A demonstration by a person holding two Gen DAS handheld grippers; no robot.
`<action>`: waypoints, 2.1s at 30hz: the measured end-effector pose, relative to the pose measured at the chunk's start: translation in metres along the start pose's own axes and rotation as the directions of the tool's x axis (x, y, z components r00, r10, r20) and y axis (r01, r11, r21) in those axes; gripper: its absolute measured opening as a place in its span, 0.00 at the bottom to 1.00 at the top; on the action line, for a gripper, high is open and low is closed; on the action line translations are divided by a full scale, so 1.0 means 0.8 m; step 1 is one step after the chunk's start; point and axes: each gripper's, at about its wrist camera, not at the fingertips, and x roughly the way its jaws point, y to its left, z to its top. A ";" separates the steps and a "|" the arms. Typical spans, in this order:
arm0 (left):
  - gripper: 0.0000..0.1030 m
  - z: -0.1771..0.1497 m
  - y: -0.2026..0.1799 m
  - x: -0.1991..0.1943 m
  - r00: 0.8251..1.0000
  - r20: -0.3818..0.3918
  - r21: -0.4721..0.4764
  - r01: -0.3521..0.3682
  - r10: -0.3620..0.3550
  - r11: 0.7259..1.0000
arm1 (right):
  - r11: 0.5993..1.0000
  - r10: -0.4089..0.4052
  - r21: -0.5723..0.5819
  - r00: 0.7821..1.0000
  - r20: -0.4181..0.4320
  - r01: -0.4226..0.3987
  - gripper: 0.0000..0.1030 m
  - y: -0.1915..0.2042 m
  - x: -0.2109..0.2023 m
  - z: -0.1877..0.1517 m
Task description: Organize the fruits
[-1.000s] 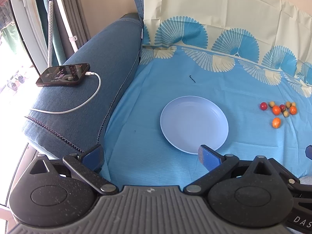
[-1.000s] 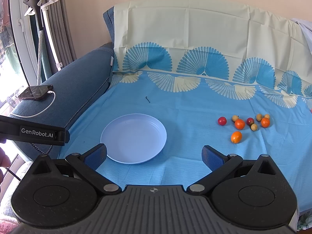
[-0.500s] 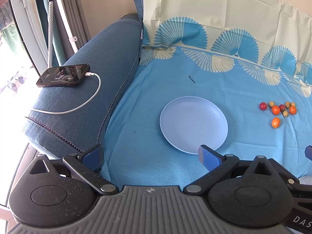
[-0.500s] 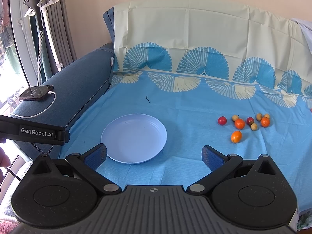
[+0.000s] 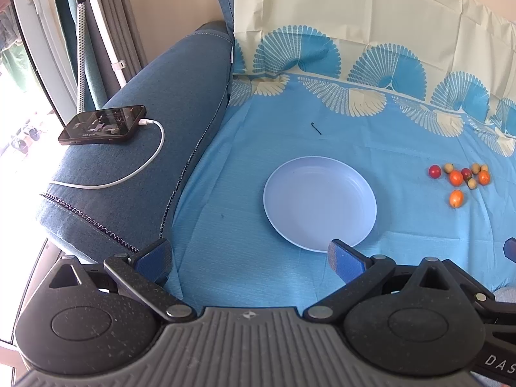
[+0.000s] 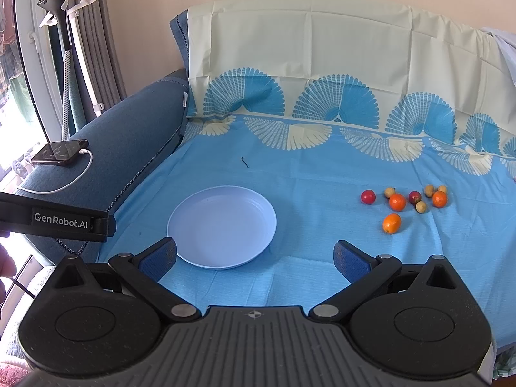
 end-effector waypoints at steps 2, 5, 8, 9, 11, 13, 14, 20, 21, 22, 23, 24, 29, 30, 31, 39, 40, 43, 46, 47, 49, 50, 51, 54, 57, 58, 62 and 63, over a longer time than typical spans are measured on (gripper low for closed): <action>1.00 0.001 -0.001 0.001 1.000 -0.017 -0.001 0.005 -0.005 1.000 | 1.000 0.000 -0.003 1.000 0.003 0.000 1.00 0.000 0.000 0.000; 1.00 0.002 -0.002 0.001 0.999 -0.038 0.001 0.009 -0.009 1.000 | 1.000 0.003 0.001 1.000 -0.001 -0.003 1.00 0.000 0.000 0.001; 1.00 0.002 -0.003 0.002 1.000 -0.029 0.007 0.004 -0.004 1.000 | 1.000 0.003 0.007 1.000 -0.008 -0.002 1.00 0.001 0.002 0.000; 1.00 0.002 -0.004 0.003 1.000 -0.020 0.010 0.001 -0.001 1.000 | 1.000 0.003 0.009 1.000 -0.008 -0.002 1.00 0.000 0.002 -0.001; 1.00 0.002 -0.004 0.004 1.000 -0.011 0.012 -0.001 0.001 1.000 | 1.000 0.003 0.011 1.000 -0.008 -0.002 1.00 0.000 0.003 -0.001; 1.00 0.002 -0.006 0.006 1.000 -0.016 0.016 -0.002 0.002 1.000 | 1.000 0.010 0.025 1.000 -0.012 -0.010 1.00 -0.002 0.004 0.000; 1.00 0.003 -0.007 0.006 1.000 -0.016 0.017 -0.001 0.001 1.000 | 0.999 0.014 0.033 1.000 -0.015 -0.013 1.00 -0.003 0.004 0.001; 1.00 0.005 -0.018 0.009 1.000 -0.013 0.023 0.017 -0.016 1.000 | 0.996 0.034 0.084 0.999 -0.014 -0.033 1.00 -0.017 0.005 0.003; 1.00 0.006 -0.022 0.010 1.000 -0.011 0.030 0.015 -0.014 0.999 | 0.996 0.032 0.087 0.999 -0.004 -0.032 1.00 -0.020 0.004 0.002; 1.00 0.007 -0.026 0.010 1.000 -0.011 0.038 0.013 -0.013 0.999 | 0.994 0.037 0.099 0.999 0.005 -0.037 1.00 -0.024 0.004 0.002; 1.00 0.007 -0.031 0.009 1.000 -0.012 0.046 0.011 -0.011 0.999 | 0.994 0.035 0.107 0.999 0.007 -0.035 1.00 -0.029 0.003 0.002; 1.00 0.008 -0.036 0.010 1.000 -0.013 0.055 0.012 -0.012 0.998 | 0.993 0.027 0.112 1.000 0.008 -0.028 1.00 -0.034 0.003 0.001; 1.00 0.015 -0.074 0.011 1.000 -0.002 0.115 0.016 -0.015 0.993 | 0.985 -0.010 0.174 0.998 0.064 -0.002 1.00 -0.076 0.001 -0.009; 1.00 0.016 -0.084 0.013 1.000 -0.004 0.134 0.016 -0.016 0.991 | 0.982 -0.025 0.190 0.997 0.069 0.011 1.00 -0.087 0.000 -0.011; 1.00 0.018 -0.094 0.013 1.000 -0.007 0.146 0.026 -0.025 0.989 | 0.978 -0.044 0.207 0.997 0.068 0.029 1.00 -0.098 -0.001 -0.012; 1.00 0.037 -0.190 0.022 0.996 -0.007 0.244 0.091 -0.092 0.965 | 0.918 -0.248 0.340 0.964 0.096 0.203 1.00 -0.227 -0.022 -0.015; 1.00 0.041 -0.202 0.024 0.995 -0.009 0.254 0.100 -0.100 0.962 | 0.905 -0.279 0.358 0.956 0.089 0.230 1.00 -0.248 -0.023 -0.011; 1.00 0.052 -0.241 0.032 0.993 -0.022 0.279 0.120 -0.118 0.953 | 0.859 -0.369 0.408 0.926 0.079 0.307 1.00 -0.315 -0.028 -0.002; 1.00 0.066 -0.280 0.046 0.989 -0.055 0.300 0.148 -0.137 0.943 | 0.812 -0.448 0.452 0.891 0.074 0.370 1.00 -0.389 -0.029 0.012; 1.00 0.070 -0.294 0.051 0.988 -0.059 0.309 0.155 -0.143 0.939 | 0.792 -0.476 0.466 0.877 0.067 0.394 1.00 -0.414 -0.027 0.017; 1.00 0.079 -0.322 0.064 0.986 -0.071 0.329 0.165 -0.150 0.930 | 0.755 -0.522 0.499 0.851 0.065 0.425 1.00 -0.470 -0.021 0.026; 1.00 0.082 -0.337 0.072 0.985 -0.077 0.340 0.171 -0.154 0.925 | 0.738 -0.541 0.514 0.839 0.062 0.438 1.00 -0.499 -0.015 0.031; 1.00 0.086 -0.353 0.082 0.983 -0.086 0.351 0.180 -0.160 0.919 | 0.724 -0.556 0.531 0.828 0.072 0.440 1.00 -0.525 -0.008 0.036; 1.00 0.093 -0.399 0.117 0.974 -0.136 0.367 0.217 -0.179 0.904 | 0.705 -0.595 0.546 0.797 0.106 0.453 1.00 -0.605 0.022 0.055; 1.00 0.097 -0.443 0.161 0.966 -0.188 0.373 0.240 -0.180 0.896 | 0.705 -0.633 0.514 0.760 0.148 0.488 1.00 -0.689 0.074 0.085; 1.00 0.098 -0.455 0.174 0.964 -0.200 0.374 0.243 -0.178 0.895 | 0.700 -0.646 0.506 0.748 0.150 0.504 1.00 -0.721 0.098 0.096; 1.00 0.096 -0.491 0.225 0.959 -0.230 0.397 0.246 -0.163 0.884 | 0.650 -0.682 0.525 0.726 0.085 0.549 0.99 -0.837 0.185 0.130; 1.00 0.094 -0.499 0.236 0.958 -0.235 0.407 0.249 -0.162 0.879 | 0.635 -0.680 0.554 0.730 0.069 0.539 0.99 -0.861 0.202 0.132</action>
